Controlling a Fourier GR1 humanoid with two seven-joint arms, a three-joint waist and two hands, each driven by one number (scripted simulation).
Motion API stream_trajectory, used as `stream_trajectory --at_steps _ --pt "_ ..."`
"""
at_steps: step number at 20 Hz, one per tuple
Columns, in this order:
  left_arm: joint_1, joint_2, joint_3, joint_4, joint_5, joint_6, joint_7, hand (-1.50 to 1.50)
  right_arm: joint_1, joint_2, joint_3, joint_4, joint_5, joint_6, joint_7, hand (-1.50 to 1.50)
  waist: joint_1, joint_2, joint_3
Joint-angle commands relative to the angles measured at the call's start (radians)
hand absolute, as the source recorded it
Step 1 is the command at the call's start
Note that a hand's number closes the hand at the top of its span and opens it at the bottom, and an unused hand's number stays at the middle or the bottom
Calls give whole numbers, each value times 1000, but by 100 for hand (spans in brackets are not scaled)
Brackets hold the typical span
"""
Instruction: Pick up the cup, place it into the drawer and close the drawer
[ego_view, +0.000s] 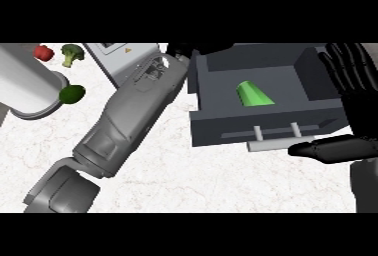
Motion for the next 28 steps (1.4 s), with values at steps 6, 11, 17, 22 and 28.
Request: stream_trajectory --at_steps 6,11,17,22,28 --pt "-1 0 -164 112 47 -76 60 150 -104 -2 20 24 -29 19 20 -150 -90 21 1" --pt "34 0 -192 96 97 -82 24 -150 -94 13 60 43 -3 35 -12 -150 -103 27 0" --pt "59 0 -143 42 221 -77 -63 -150 -101 34 120 58 -149 178 -8 150 -125 33 0" --pt "71 0 -109 -20 319 -107 -184 -150 -97 23 237 59 -218 314 50 150 -92 22 -2" --pt "41 0 -86 28 359 -42 -224 -150 -49 -163 314 22 -99 456 144 150 -44 5 -2"
